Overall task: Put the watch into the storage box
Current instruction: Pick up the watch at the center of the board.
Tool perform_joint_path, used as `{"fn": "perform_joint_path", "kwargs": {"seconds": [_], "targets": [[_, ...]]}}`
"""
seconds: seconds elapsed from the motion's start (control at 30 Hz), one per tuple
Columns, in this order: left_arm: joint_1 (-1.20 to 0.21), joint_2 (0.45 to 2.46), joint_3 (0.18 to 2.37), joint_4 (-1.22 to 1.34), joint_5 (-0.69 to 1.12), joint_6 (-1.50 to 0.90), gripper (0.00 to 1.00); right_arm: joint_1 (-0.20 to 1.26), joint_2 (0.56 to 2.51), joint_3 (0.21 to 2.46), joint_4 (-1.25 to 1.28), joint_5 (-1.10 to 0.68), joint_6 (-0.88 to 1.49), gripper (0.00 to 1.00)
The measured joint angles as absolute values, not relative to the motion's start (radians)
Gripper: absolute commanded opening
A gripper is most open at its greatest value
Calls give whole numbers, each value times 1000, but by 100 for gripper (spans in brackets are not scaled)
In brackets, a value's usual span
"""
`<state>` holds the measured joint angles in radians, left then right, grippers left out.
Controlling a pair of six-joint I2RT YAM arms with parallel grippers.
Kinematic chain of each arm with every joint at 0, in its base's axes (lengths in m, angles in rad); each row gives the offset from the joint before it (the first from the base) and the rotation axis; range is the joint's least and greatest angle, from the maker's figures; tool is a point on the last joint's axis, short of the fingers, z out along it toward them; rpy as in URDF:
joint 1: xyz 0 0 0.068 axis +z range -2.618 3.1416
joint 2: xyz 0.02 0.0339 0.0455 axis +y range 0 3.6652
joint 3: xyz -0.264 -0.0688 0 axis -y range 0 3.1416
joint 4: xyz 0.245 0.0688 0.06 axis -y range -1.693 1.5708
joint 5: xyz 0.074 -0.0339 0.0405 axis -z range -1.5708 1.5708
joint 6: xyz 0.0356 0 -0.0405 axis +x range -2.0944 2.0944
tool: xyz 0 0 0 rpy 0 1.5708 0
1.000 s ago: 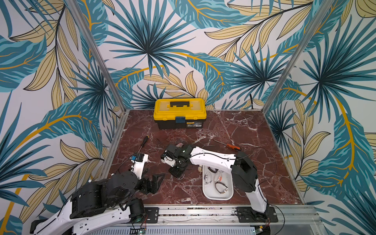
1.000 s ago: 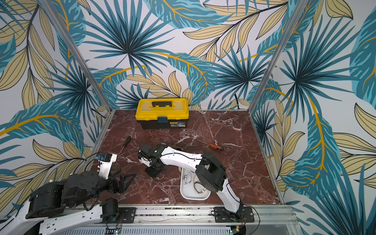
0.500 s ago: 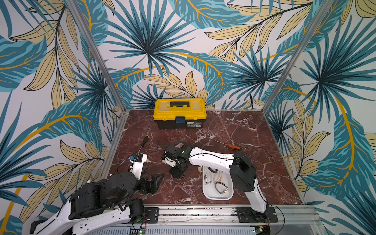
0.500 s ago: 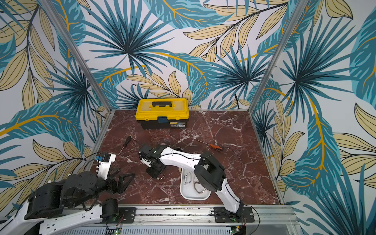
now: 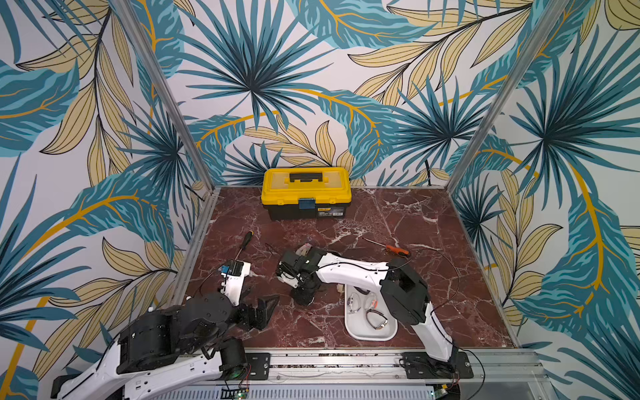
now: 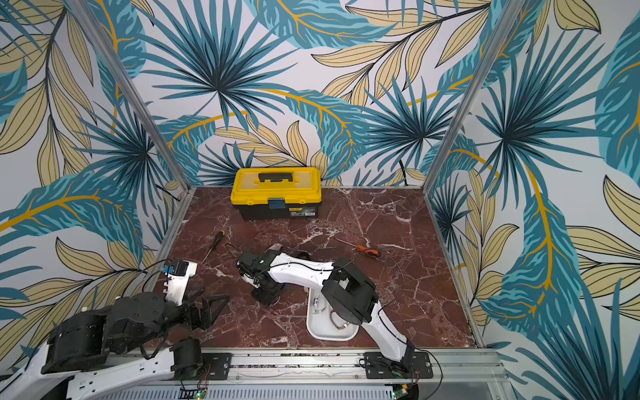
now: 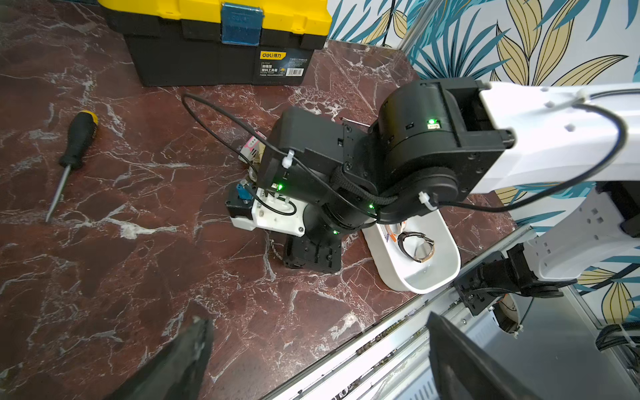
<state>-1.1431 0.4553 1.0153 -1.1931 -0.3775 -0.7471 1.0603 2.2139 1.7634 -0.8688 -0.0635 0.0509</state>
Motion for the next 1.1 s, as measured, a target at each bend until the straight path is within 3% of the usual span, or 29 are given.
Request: {"fn": "perform_joint_path", "kwargs": {"seconds": [0.33, 0.5, 0.87, 1.1], "targets": [[-1143, 455, 1015, -1193, -378, -747, 100, 1060, 2223, 1738, -860, -68, 59, 27], [-1143, 455, 1015, -1194, -381, -747, 100, 1060, 2223, 1733, -857, -72, 69, 10], [-1143, 443, 1015, -1193, -382, -744, 100, 1060, 2198, 1709, -844, -110, 96, 8], [-1143, 443, 1015, -1169, -369, -705, 100, 1060, 2045, 1697, -856, -110, 167, 8]]}}
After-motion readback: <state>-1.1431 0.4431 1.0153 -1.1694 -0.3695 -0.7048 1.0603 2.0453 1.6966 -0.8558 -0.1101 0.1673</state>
